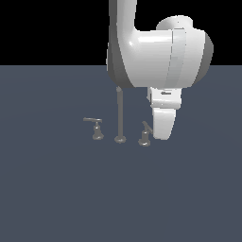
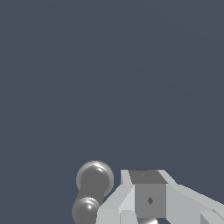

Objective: Turn on the faucet by rotating a designated handle.

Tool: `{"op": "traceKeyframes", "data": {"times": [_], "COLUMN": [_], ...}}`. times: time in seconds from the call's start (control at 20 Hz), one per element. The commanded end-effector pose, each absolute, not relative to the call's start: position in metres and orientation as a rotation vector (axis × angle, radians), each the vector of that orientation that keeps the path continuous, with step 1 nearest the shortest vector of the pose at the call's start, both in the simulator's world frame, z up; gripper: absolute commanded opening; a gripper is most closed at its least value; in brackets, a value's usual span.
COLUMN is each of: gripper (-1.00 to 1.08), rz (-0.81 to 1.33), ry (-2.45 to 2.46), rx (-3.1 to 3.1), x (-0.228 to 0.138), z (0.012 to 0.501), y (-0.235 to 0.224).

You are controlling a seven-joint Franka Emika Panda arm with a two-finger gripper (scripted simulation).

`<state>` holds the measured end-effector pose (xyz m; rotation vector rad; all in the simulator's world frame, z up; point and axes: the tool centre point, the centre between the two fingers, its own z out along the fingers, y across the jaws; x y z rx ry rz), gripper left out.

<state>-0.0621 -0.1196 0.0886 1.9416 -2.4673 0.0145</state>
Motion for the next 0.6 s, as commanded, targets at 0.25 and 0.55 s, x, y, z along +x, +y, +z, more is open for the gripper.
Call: {"op": "traceKeyframes", "data": {"times": [0.25, 0.55], "gripper": [-1.0, -1.0], "rz": [0.007, 0.001], "ry": [-2.45, -2.43], "rx": [1.964, 1.991], "x": [-0.056, -0.047], "z": [0.089, 0.089], "y": [-0.089, -0.055]}}
